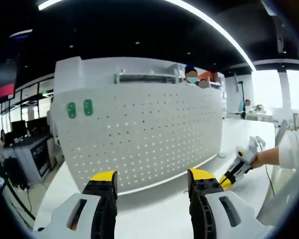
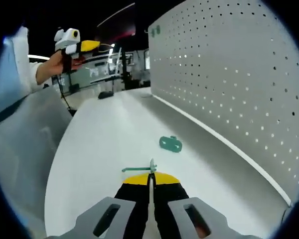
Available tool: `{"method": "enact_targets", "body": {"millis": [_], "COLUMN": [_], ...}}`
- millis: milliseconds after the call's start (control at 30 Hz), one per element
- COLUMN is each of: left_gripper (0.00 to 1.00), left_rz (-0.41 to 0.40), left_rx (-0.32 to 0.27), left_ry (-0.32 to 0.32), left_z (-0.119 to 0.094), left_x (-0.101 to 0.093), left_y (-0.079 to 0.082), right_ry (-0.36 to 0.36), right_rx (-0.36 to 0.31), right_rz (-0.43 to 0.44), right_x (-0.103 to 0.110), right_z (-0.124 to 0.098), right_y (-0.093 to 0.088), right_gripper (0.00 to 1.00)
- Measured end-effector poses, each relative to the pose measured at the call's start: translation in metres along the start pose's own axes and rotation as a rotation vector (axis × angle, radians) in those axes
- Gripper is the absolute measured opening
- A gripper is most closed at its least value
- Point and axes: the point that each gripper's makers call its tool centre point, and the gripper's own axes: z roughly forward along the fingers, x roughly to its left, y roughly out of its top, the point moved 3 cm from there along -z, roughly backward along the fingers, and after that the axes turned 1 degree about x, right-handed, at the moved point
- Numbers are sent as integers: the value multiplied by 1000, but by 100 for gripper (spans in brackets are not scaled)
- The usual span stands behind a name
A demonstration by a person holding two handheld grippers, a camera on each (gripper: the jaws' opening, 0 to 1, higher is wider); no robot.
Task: Insert the hook assembly into the mounting plate slot until the hook locks in place.
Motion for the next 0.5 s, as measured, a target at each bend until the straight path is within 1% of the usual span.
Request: {"method": "enact_targets", "body": {"millis": [133, 500], "left_gripper": [58, 57], "left_rz": [-2, -13], "left_rx": [3, 7], "left_ry": [-3, -22], "left_z": [-1, -1], "left_x": [0, -4], "left_y": [-2, -8], "right_ry": [-6, -30], "right_rx": [-6, 11], "right_rz": [4, 13], "right_x": [-3, -8], "right_z": [0, 4], "right_y": [5, 13], "right_gripper": [0, 0]}}
